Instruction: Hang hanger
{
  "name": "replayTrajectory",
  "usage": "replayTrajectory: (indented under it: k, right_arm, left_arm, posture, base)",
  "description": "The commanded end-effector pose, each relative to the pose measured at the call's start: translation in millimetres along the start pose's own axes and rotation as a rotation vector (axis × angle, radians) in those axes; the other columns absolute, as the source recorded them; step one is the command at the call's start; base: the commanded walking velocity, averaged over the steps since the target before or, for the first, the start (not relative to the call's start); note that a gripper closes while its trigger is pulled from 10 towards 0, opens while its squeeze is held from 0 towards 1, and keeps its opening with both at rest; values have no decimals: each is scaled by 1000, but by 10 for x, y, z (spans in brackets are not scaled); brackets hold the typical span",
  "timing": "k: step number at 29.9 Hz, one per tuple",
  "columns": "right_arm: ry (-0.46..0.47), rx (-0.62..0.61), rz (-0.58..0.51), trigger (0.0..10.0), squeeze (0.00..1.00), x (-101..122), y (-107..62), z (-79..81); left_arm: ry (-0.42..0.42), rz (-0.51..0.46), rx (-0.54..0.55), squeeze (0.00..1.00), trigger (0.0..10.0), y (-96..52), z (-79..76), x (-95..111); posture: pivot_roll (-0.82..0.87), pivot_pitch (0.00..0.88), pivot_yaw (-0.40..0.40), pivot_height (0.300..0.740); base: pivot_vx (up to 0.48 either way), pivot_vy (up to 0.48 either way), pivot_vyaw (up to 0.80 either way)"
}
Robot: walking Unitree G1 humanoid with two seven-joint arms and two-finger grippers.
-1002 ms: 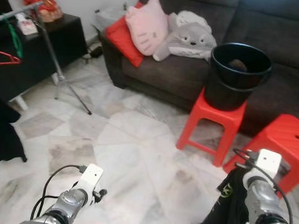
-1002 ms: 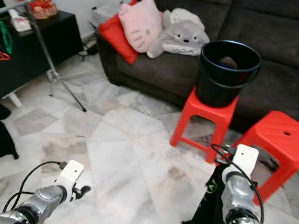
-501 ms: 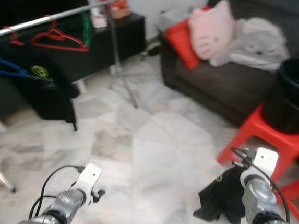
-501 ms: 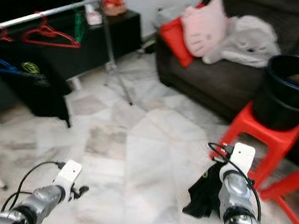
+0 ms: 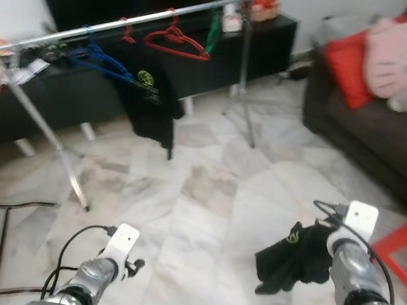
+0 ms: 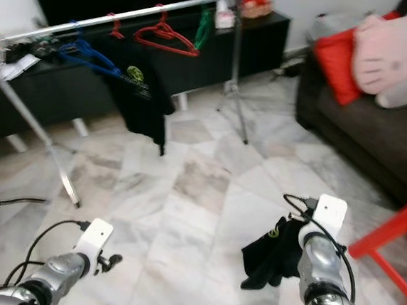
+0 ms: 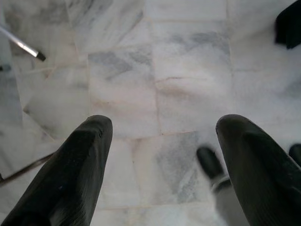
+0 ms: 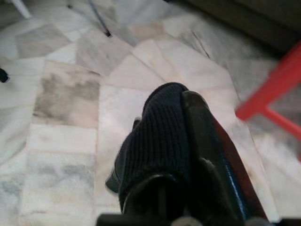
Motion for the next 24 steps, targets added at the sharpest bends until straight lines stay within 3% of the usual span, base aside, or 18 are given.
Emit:
replayTrajectory:
  k: [1, 17, 24]
  right_arm:
    - [13, 21, -32, 10000, 0, 97, 19, 95]
    - [5, 39, -16, 10000, 0, 54, 11, 104]
    - [3, 75, 21, 10000, 0, -23, -1, 152]
  left_arm:
    - [-1, 21, 21, 0, 10000, -25, 71, -82]
    - [-4, 27, 20, 0, 10000, -26, 58, -99]
    - [-7, 30, 17, 0, 10000, -24, 45, -105]
  posture:
    - [-147, 0, 57, 740]
    - [-143, 0, 46, 740]
    - [-141, 0, 42, 740]
  base:
    - [0, 0, 800]
    - [0, 0, 800]
    - [0, 0, 0]
Point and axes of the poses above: a point about 5 cm out from each wrist's last joint towards the gripper, its own y axis pointing out of the wrist towards the gripper, its own x axis along the axis of the wrist's last joint, z = x × y, the point moved 3 cm from there along y, pointing out of the wrist towards the gripper, and after that the axes turned 2 degrees about y, right-handed, at the moved point
